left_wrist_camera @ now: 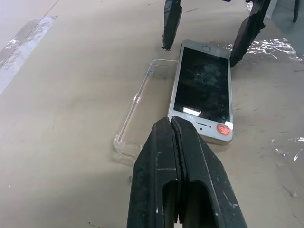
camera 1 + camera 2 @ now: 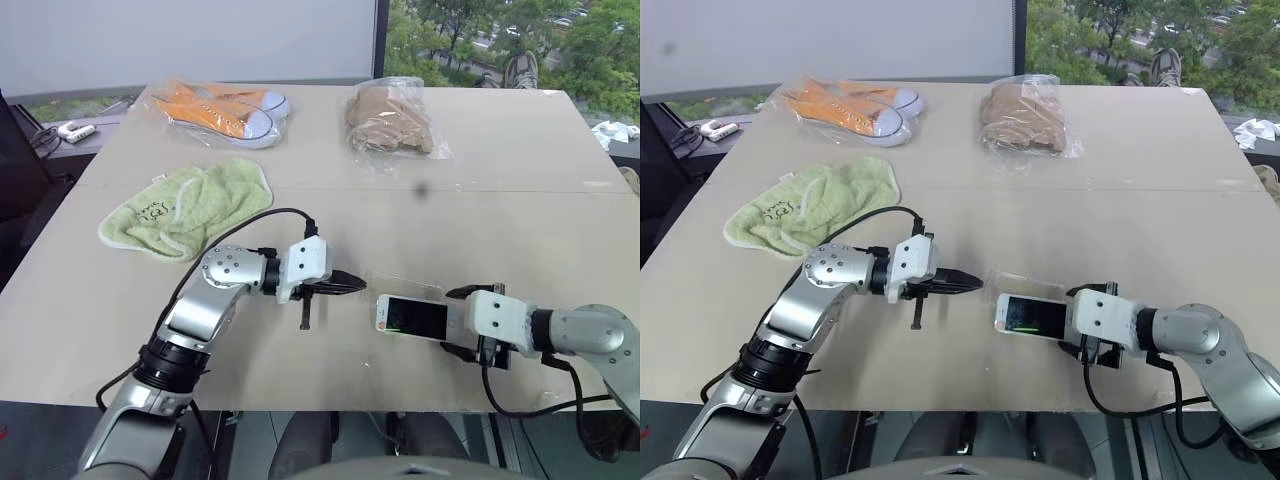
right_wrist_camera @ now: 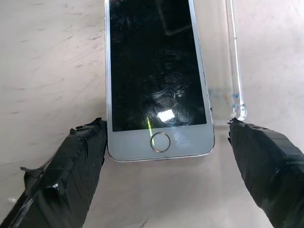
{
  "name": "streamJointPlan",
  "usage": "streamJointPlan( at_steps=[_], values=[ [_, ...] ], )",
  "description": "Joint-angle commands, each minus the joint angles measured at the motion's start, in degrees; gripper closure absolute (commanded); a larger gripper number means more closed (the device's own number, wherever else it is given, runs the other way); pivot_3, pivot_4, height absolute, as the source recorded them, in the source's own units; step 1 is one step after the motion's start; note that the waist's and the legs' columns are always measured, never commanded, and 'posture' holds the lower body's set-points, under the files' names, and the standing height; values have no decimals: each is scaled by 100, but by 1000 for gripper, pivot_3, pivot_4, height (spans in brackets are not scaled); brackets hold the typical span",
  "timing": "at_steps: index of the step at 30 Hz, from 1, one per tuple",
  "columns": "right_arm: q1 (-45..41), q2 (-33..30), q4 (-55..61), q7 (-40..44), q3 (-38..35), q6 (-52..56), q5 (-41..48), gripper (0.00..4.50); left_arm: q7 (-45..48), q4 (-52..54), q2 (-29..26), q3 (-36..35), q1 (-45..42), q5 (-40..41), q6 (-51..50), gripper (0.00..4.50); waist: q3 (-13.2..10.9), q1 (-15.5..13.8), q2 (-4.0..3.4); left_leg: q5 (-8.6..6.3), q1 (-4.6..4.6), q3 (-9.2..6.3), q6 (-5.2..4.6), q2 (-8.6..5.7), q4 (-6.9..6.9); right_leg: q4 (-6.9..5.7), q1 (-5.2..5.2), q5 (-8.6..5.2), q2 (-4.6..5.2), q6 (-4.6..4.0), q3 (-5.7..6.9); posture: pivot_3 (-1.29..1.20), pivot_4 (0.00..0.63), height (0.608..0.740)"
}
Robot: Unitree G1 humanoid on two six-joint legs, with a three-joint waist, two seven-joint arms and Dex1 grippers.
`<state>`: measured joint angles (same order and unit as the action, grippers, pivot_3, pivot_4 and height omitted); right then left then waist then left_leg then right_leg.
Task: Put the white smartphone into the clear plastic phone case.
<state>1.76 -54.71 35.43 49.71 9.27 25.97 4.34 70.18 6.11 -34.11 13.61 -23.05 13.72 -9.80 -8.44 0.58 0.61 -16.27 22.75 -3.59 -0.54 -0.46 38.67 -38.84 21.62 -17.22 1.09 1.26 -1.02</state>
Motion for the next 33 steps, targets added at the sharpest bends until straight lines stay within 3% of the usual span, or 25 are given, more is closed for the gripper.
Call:
streamJointPlan(
  at_steps=[1, 10, 19, 21, 22, 24, 33],
  values=[
    [22, -22, 27, 13, 51, -185, -186, 102, -22, 74, 25, -44, -45, 82, 50, 4500, 0, -3, 0, 0, 0, 0, 0, 0, 0, 0, 0, 0, 0, 0, 0, 0, 150, 740],
    [11, 31, 27, 74, 156, -288, -329, 102, 38, 241, 63, -137, 10, 344, 30, 4500, 2, -2, 4, 0, -1, -1, -1, 0, 1, 0, -2, 0, 0, 0, 1, 0, 150, 740],
    [0, 47, -40, 188, 136, -354, -372, 102, 599, 259, -286, -314, 109, 810, 177, 4500, 3, 3, 4, -2, -3, -1, -3, 2, 3, -1, -3, 0, -1, 0, 1, 0, 150, 740],
    [1, 52, -45, 193, 127, -370, -379, 621, 769, 278, -407, -355, 129, 908, 107, 4500, 3, 3, 5, -6, -4, -1, -10, 1, 5, -1, -5, 0, -1, 0, 1, 0, 150, 740],
    [5, 51, -50, 196, 123, -381, -386, 1090, 847, 275, -475, -366, 140, 925, 84, 4500, 3, 1, 5, -6, -4, -1, -10, 1, 5, -1, -5, 0, -1, 0, 1, 0, 150, 740],
    [19, 45, -58, 217, 111, -394, -397, 1410, 1042, 256, -632, -375, 178, 965, 75, 4500, 3, 3, 5, -6, -4, -1, -11, 1, 5, -2, -5, 0, -2, 0, 1, 0, 150, 740],
    [-43, 94, 43, 311, -6, -235, -207, 1516, 1117, 331, -748, -390, 165, 1021, -36, 4500, 4, 3, 7, -9, -4, -2, -15, 2, 8, -3, -6, 0, -2, 0, 2, 0, 150, 740]
  ],
)
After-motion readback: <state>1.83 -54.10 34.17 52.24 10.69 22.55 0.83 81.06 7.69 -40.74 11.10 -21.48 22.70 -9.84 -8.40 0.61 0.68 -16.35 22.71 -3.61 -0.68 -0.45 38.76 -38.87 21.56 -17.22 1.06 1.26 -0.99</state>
